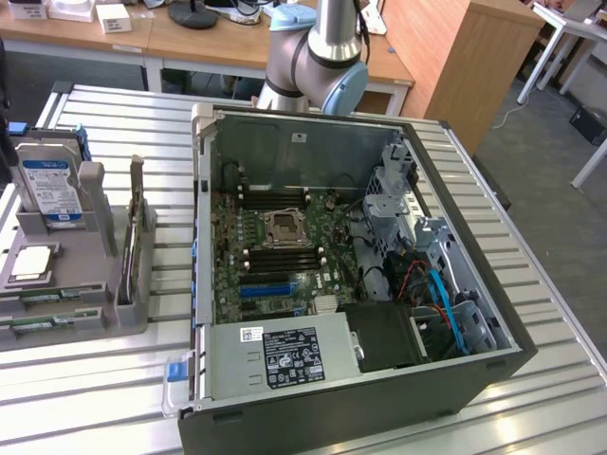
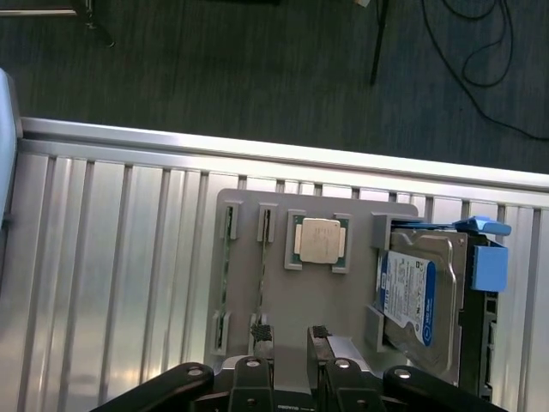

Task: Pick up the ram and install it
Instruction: 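Pick up the ram and move it above insertion slot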

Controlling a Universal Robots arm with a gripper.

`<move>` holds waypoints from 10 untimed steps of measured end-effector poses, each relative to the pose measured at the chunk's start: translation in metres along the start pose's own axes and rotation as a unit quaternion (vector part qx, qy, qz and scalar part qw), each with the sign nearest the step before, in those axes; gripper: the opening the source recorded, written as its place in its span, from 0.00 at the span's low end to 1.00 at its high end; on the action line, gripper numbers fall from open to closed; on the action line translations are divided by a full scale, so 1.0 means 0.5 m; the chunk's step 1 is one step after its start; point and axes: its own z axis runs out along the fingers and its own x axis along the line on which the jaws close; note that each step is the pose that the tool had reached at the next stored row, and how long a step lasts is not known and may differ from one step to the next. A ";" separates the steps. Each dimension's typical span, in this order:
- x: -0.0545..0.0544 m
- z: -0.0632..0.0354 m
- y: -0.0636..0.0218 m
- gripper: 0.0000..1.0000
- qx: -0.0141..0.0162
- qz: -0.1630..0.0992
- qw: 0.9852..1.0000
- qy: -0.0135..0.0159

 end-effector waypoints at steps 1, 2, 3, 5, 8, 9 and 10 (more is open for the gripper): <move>0.000 0.003 0.000 0.30 0.000 0.000 1.000 0.000; 0.000 0.006 0.000 0.30 0.000 0.000 1.000 0.000; 0.000 0.009 0.000 0.30 0.000 0.000 1.000 0.000; 0.000 0.016 -0.001 0.30 0.000 0.000 1.000 0.000; 0.001 0.026 -0.001 0.30 0.000 0.000 1.000 0.000; 0.001 0.029 -0.001 0.30 0.000 0.000 1.000 0.000; 0.001 0.033 -0.001 0.30 0.000 0.000 1.000 0.000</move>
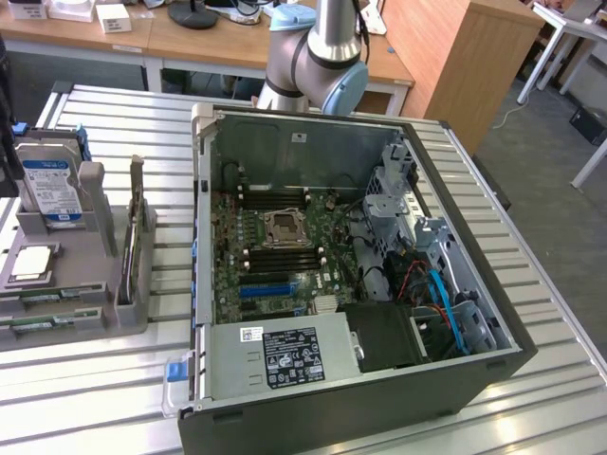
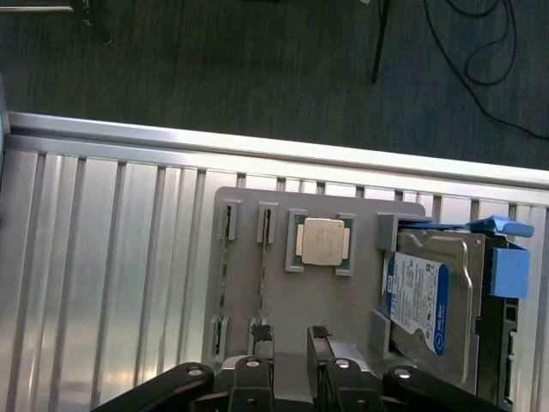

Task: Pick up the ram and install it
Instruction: 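Pick up the ram and move it above insertion slot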

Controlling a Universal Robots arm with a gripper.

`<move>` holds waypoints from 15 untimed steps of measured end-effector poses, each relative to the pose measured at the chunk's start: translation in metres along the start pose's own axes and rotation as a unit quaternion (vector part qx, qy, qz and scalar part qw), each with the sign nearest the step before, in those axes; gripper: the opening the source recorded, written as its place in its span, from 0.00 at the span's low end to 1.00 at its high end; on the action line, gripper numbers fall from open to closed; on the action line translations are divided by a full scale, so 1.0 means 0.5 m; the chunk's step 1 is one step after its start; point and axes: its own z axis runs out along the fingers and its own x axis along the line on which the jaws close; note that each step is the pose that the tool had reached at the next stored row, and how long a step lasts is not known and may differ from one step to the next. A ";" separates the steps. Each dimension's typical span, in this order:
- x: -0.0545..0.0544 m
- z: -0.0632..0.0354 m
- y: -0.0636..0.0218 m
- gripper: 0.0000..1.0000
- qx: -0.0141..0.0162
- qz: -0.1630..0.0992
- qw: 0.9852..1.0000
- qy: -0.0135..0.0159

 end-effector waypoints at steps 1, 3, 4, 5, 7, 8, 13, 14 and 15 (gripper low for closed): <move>0.000 0.003 0.000 0.30 0.000 0.000 1.000 0.000; 0.000 0.010 0.000 0.30 0.000 0.000 1.000 0.000; 0.000 0.013 -0.001 0.30 0.000 0.000 1.000 0.000; 0.000 0.016 -0.001 0.30 0.000 0.000 1.000 0.000; 0.000 0.023 -0.001 0.30 0.000 0.000 1.000 0.000; 0.001 0.026 -0.001 0.30 0.000 0.000 1.000 0.000; 0.001 0.042 -0.002 0.30 0.000 0.000 1.000 0.000; 0.001 0.045 -0.002 0.30 0.000 0.000 1.000 0.000; 0.001 0.048 -0.002 0.30 0.000 0.000 1.000 0.000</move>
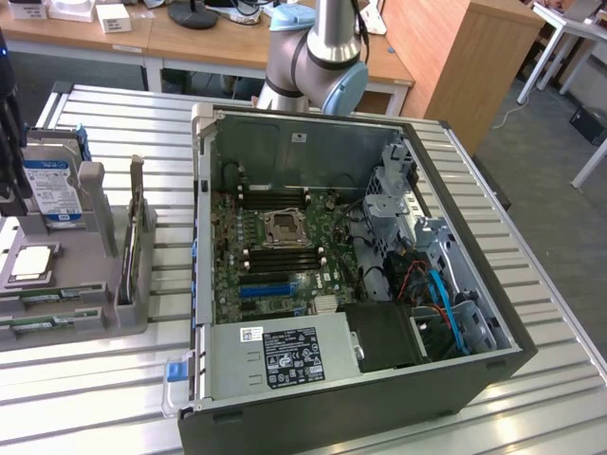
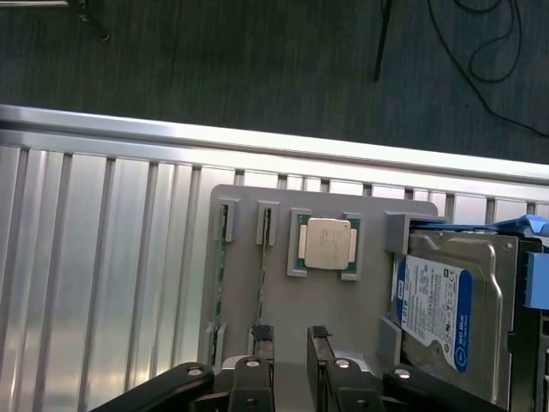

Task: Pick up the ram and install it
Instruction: 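Pick up the ram and move it above insertion slot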

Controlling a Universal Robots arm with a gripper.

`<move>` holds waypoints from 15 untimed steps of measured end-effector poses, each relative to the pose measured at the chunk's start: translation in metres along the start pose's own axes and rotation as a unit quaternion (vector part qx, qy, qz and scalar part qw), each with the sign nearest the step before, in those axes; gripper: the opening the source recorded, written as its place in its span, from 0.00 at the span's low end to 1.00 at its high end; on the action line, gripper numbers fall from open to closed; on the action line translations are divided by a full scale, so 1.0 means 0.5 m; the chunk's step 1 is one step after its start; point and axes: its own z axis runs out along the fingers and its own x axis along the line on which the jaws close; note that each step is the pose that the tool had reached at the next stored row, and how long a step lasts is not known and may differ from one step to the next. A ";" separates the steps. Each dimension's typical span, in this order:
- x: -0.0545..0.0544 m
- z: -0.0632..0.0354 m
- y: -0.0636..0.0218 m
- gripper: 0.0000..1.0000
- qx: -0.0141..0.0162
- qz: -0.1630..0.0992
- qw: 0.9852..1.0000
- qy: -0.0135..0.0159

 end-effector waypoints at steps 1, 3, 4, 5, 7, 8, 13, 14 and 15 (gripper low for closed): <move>0.000 0.004 0.000 0.30 0.000 0.000 1.000 0.000; 0.000 0.010 0.000 0.30 0.000 0.000 1.000 0.000; 0.000 0.013 -0.001 0.30 0.000 0.000 1.000 0.000; 0.000 0.016 -0.001 0.30 0.000 0.000 1.000 0.000; 0.001 0.022 -0.001 0.30 0.000 0.000 1.000 0.000; 0.001 0.026 -0.001 0.30 0.000 0.000 1.000 0.000; 0.001 0.041 -0.002 0.30 0.000 0.000 1.000 0.000; 0.001 0.044 -0.002 0.30 0.000 0.000 1.000 0.000; 0.001 0.046 -0.002 0.30 0.000 0.000 1.000 0.000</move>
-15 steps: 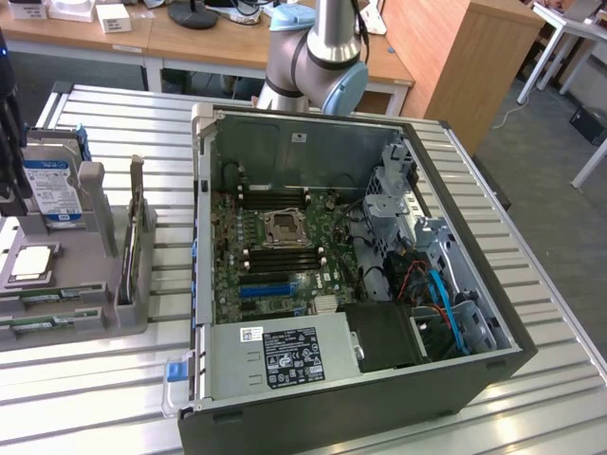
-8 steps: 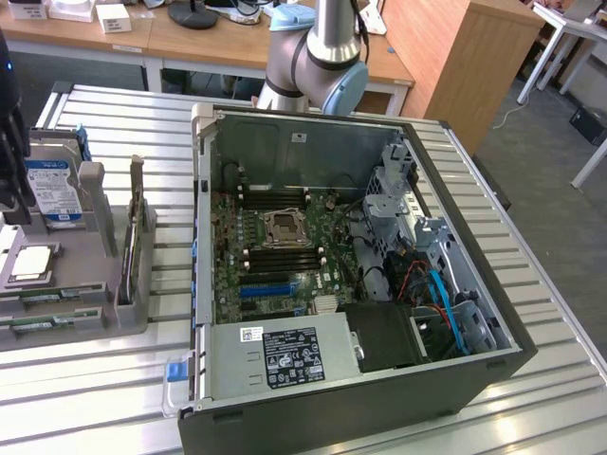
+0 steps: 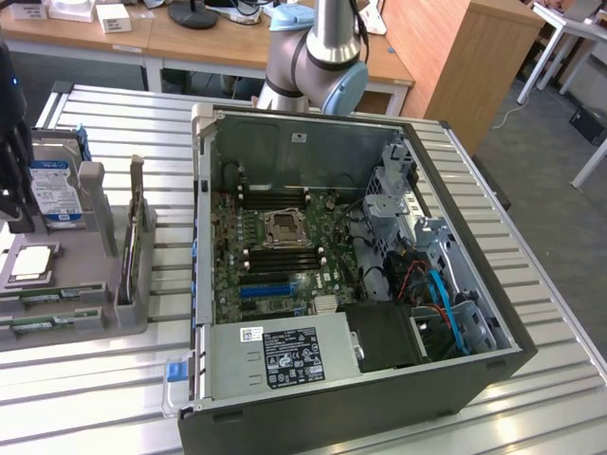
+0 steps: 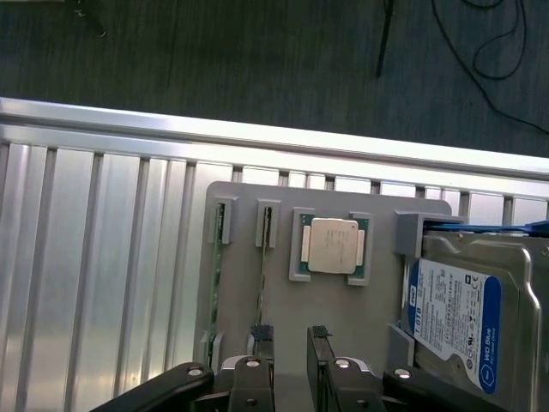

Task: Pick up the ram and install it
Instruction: 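Pick up the ram and move it above insertion slot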

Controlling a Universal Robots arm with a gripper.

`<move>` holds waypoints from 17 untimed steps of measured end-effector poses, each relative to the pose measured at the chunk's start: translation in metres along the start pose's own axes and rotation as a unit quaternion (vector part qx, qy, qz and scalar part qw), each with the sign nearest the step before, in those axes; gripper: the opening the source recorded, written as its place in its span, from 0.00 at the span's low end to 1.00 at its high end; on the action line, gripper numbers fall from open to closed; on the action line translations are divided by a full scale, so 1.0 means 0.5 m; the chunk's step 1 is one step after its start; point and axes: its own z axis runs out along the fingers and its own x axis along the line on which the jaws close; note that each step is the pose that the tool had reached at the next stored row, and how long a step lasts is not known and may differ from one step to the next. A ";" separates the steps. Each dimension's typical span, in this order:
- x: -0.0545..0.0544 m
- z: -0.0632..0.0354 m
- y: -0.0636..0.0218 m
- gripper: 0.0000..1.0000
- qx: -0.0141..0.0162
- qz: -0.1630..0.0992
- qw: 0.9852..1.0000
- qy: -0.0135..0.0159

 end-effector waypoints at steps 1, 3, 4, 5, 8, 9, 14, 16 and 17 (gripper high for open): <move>0.000 0.002 0.000 0.30 0.000 0.000 1.000 0.000; 0.000 0.006 0.000 0.30 0.000 0.000 1.000 0.000; 0.000 0.008 0.000 0.30 0.000 0.000 1.000 0.000; 0.000 0.009 0.000 0.30 0.000 0.001 1.000 0.000; 0.000 0.013 -0.001 0.30 0.000 0.003 1.000 0.000; 0.000 0.015 -0.001 0.30 0.000 0.004 1.000 0.000; 0.000 0.017 -0.001 0.30 0.000 0.008 1.000 0.000; 0.001 0.017 -0.001 0.30 0.000 0.008 1.000 0.000; 0.002 0.018 -0.001 0.30 0.000 0.008 1.000 0.000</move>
